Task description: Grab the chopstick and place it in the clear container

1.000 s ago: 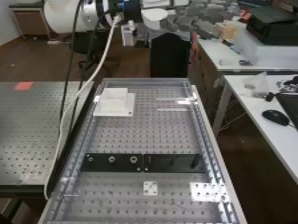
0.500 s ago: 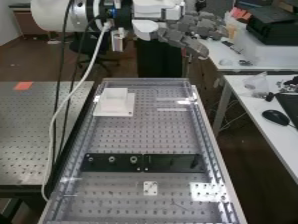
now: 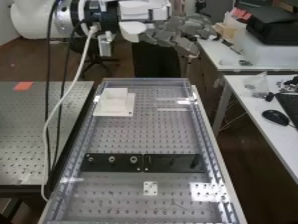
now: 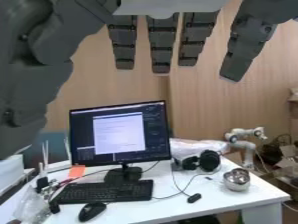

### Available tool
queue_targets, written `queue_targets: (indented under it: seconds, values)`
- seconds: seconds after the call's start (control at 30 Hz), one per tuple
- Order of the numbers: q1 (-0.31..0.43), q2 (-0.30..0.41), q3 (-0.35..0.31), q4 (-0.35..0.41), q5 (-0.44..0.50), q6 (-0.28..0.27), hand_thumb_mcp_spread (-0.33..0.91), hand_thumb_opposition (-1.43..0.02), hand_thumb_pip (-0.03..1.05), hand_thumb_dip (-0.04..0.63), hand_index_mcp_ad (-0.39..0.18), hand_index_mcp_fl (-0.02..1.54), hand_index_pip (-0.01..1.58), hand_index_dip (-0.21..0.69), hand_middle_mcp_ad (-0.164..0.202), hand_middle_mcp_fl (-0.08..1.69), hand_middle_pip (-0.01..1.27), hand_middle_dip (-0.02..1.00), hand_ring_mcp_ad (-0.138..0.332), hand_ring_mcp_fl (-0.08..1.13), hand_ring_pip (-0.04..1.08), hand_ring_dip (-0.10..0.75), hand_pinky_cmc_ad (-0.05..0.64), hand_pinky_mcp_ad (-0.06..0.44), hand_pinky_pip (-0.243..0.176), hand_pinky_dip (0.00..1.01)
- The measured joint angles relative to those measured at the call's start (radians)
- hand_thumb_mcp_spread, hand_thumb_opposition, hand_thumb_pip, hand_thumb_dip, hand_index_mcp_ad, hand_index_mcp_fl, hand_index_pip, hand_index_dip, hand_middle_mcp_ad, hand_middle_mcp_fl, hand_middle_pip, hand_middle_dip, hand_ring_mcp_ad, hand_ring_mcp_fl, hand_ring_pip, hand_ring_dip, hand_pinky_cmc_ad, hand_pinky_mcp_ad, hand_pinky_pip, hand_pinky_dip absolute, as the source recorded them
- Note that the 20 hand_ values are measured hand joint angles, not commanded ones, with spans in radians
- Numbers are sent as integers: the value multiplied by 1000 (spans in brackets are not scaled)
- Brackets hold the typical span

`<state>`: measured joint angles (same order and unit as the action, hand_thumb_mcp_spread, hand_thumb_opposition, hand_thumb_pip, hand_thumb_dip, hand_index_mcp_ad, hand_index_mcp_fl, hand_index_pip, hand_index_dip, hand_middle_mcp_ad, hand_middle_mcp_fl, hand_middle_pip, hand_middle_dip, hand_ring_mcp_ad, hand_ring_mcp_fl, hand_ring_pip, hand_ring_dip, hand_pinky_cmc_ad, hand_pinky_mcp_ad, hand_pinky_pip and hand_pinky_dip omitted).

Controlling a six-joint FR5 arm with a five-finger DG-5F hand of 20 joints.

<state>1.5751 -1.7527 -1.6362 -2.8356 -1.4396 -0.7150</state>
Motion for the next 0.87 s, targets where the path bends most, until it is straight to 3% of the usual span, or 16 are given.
queue_targets:
  seconds: [0.87]
  values:
    - [-5, 30, -37, -10, -25, -14, 262, -681, 380, 17, -105, 143, 68, 267, 73, 120, 112, 248, 86, 16, 122, 152, 428, 330, -106, 405]
